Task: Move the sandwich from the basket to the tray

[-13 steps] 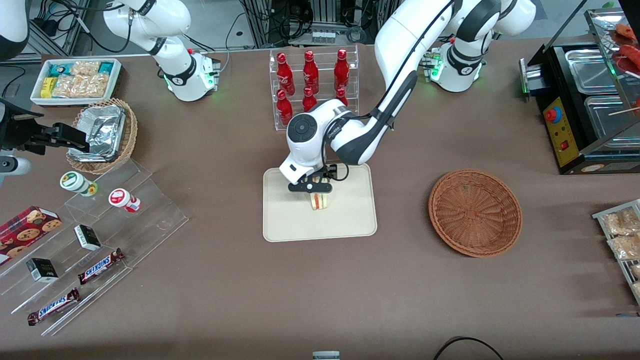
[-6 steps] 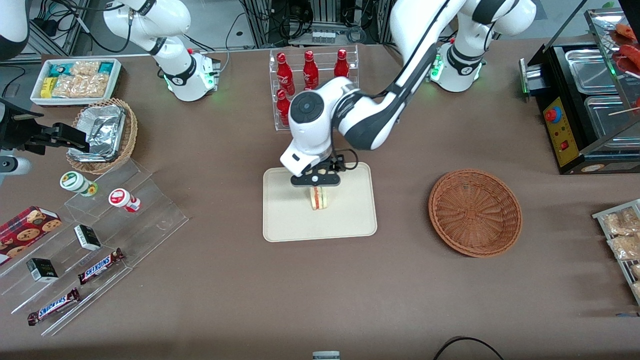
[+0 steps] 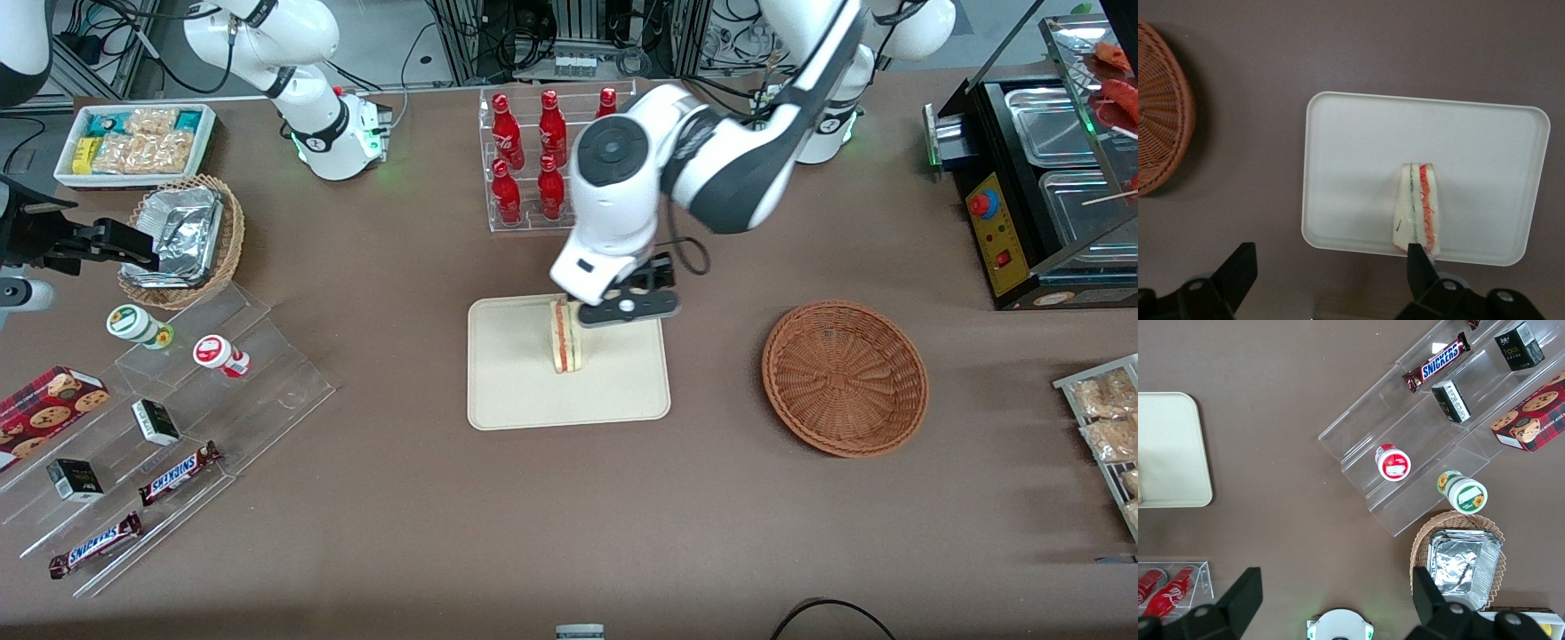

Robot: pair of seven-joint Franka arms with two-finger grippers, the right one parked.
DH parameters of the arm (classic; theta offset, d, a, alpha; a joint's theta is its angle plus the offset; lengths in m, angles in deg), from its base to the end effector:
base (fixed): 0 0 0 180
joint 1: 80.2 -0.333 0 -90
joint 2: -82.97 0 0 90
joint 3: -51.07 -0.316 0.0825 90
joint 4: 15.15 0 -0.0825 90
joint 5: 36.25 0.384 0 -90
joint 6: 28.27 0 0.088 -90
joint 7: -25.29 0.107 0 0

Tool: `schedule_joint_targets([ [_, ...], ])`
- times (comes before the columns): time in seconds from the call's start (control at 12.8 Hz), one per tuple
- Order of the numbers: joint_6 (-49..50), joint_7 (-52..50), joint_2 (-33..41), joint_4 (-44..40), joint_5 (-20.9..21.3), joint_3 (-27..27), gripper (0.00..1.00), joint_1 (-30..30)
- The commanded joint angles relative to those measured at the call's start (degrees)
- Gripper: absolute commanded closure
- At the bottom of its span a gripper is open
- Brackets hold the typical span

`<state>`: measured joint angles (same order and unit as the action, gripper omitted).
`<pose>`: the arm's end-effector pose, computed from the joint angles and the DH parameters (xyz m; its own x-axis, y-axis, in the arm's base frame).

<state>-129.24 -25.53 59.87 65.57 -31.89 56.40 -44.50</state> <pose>0.5200 -0.4304 0.4694 0.9870 0.1605 -0.0014 0.1601 -0.9852 -0.0610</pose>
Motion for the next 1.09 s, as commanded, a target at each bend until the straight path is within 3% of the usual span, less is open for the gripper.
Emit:
schedule_joint_targets([
  [0.0, 0.52, 0.45, 8.05, 7.32, 0.39, 0.38, 0.01, -4.49],
  [0.39, -0.19, 11.79, 18.69, 17.00, -1.55, 0.38, 0.00, -13.55],
  [1.01, 9.12, 35.68, 27.40, 17.45, -6.20, 0.38, 0.00, -30.50],
])
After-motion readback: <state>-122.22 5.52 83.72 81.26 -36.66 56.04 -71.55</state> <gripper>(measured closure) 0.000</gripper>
